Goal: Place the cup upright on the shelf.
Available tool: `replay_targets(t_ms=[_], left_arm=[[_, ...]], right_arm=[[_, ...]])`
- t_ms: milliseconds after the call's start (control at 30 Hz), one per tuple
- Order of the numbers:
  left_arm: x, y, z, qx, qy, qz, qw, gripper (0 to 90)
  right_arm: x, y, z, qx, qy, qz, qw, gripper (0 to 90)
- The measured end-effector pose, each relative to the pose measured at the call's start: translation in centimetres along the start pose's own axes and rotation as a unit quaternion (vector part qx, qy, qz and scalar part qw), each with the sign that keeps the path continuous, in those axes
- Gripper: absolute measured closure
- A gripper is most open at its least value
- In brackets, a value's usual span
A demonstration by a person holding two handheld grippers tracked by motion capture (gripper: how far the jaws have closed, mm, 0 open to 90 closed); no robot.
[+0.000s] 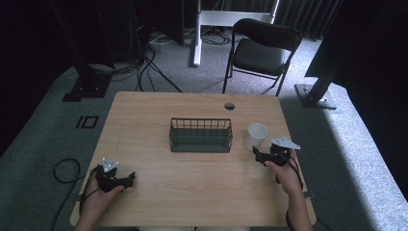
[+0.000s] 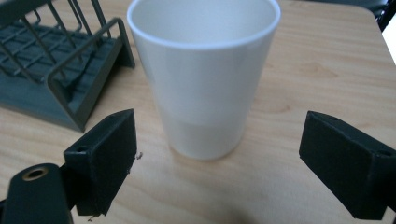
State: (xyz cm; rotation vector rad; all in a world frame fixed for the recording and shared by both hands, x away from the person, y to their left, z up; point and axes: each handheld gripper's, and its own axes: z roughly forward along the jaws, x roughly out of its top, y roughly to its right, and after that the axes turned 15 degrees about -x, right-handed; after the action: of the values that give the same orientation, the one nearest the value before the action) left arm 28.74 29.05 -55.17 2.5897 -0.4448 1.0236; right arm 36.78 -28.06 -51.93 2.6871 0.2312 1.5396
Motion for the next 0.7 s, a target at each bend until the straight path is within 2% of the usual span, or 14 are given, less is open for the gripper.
replay_targets(t_ms=[333,467,600,700], left_arm=[[0.0,0.0,0.0,0.0,0.001,-0.001,1.0,7.3],[0.0,0.0,0.0,0.0,0.0,-0.001,1.0,7.3],[0.0,0.0,0.0,0.0,0.0,-0.001,1.0,7.3],[0.0,0.0,0.0,0.0,0.0,-0.001,1.0,7.3]], right_arm=[[0.8,-0.7,0.8,0.002,0.02,0.007,0.9998,11.0],[1.1,-0.9,1.3,-0.006,0.024,0.005,0.9997,11.0],[1.5,-1.0,1.6,-0.004,0.033,0.021,0.9992,11.0],[1.9,-1.0,1.9,-0.004,0.036,0.025,0.999,11.0]])
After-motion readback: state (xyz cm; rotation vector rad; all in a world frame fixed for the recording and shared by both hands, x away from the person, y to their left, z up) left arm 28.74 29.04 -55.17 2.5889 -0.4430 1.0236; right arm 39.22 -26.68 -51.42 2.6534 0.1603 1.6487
